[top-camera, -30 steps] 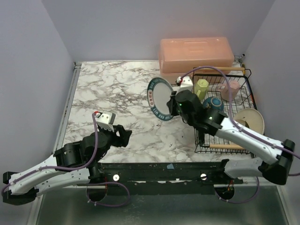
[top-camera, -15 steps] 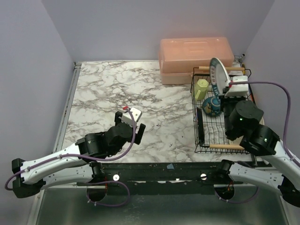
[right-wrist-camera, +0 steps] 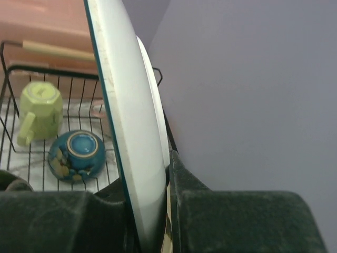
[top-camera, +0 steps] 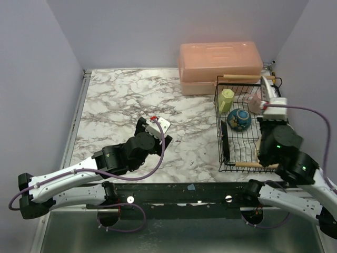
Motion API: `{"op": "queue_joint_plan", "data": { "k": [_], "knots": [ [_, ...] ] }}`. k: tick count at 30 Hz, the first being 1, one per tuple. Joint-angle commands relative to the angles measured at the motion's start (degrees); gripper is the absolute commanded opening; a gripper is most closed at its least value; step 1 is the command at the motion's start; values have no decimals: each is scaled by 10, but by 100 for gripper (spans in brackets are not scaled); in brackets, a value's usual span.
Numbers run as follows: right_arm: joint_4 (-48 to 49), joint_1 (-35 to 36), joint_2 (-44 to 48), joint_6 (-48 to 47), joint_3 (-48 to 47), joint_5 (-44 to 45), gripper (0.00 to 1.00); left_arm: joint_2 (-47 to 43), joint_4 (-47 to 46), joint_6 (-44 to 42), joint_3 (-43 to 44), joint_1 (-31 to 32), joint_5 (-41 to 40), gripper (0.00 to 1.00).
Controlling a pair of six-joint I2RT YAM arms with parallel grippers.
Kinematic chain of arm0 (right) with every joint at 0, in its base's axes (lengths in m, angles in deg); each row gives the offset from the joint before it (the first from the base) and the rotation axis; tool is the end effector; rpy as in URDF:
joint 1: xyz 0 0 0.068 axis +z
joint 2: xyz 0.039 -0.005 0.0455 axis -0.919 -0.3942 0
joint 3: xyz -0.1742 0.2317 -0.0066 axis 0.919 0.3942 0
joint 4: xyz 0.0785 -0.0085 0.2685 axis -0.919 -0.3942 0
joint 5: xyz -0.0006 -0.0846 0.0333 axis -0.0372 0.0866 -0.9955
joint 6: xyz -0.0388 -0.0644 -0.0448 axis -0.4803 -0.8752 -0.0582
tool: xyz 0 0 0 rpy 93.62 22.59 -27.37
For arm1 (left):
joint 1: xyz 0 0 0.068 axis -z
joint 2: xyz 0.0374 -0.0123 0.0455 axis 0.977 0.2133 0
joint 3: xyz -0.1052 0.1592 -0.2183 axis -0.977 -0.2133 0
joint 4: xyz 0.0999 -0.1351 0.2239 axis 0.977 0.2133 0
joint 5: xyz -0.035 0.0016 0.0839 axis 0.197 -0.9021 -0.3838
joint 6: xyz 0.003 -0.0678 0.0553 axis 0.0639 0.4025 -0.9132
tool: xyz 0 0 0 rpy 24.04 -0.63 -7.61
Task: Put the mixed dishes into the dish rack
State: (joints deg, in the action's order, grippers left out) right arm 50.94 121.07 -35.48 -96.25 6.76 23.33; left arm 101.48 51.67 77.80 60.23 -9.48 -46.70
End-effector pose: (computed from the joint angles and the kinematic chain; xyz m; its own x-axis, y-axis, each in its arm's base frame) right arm 0.1133 0.0290 0.4497 -0.1177 -0.3463 -0.9307 0.3374 0.8675 -0.3655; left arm 0.1285 -0.1923 0.3405 -0.2126 0.3144 -0.9252 0.5036 0.8466 0.1720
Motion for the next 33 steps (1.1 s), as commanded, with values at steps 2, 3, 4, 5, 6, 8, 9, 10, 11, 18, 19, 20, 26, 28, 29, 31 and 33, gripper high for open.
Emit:
{"op": "queue_joint_plan", "data": {
  "k": [2,3,4,5,6,8,9,10,11,18,19,20,26,28,29,31,33],
  "knots": [
    [-29,1,-67,2,47,-9,0,8,-42,-36,-14,-6,-29,80],
    [-23,1,-67,16,47,-16,0,8,-38,-34,-15,-6,-34,80],
    [-19,2,-68,32,48,-24,0,7,-35,-31,-17,-6,-39,80],
    [-19,2,-70,47,51,-33,0,7,-38,-31,-22,-6,-42,80],
    [-17,1,-77,53,58,-40,0,5,-43,-34,-26,-6,-41,80],
    [-13,-8,-98,57,78,-34,0,3,-41,-34,-19,-7,-33,80],
    [-11,-22,-113,64,82,-39,0,3,-32,-30,-13,-6,-29,80],
    [-11,-52,-125,73,82,-51,0,2,-25,-27,-6,-7,-28,80],
    [-12,-98,-136,79,79,-82,0,-1,-20,-28,-3,-6,-28,80],
    [-88,-222,-196,119,45,-206,0,-31,35,-40,52,-6,-1,80],
    [-106,-223,-203,121,40,-210,0,-36,38,-49,60,-7,1,80],
    [-135,-225,-211,138,31,-221,0,-40,42,-56,65,-6,3,80],
    [-320,-232,-270,233,-30,-315,0,-70,9,-112,46,-8,-7,81],
    [-339,-232,-272,240,-24,-325,0,-74,-10,-121,26,-9,-5,81],
    [-348,-232,-272,240,-19,-328,0,-73,-10,-121,21,-10,-4,81],
    [-364,-232,-275,242,-18,-335,0,-70,-17,-123,8,-10,-2,81],
    [-380,-232,-278,245,-18,-355,0,-69,-21,-126,1,-11,-2,81]
  ]
}}
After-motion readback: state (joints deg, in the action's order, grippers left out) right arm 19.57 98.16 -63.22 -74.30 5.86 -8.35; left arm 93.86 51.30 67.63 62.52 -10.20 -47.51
